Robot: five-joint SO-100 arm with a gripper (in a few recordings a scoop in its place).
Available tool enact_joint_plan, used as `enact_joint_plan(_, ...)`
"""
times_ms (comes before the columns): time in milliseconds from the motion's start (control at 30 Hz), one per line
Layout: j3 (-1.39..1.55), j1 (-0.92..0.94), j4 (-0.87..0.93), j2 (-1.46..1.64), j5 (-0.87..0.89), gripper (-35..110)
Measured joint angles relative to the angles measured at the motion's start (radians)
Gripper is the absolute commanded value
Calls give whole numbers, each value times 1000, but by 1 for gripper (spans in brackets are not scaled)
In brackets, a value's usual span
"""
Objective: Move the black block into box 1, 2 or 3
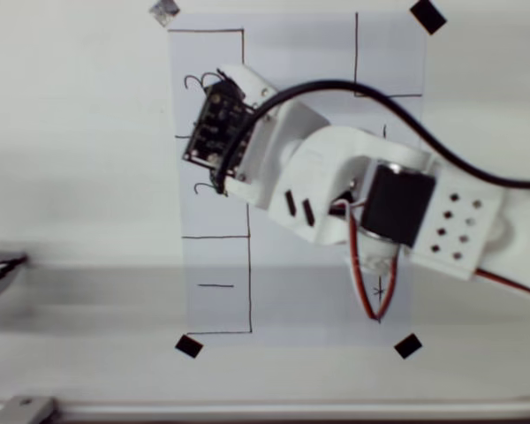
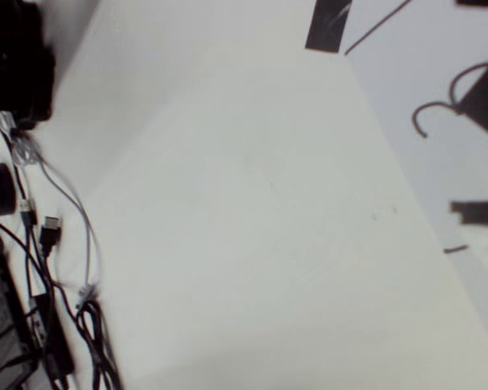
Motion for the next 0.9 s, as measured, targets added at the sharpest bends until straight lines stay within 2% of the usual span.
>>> enact_joint_plan(900,1193,-201,0,1197,34,23)
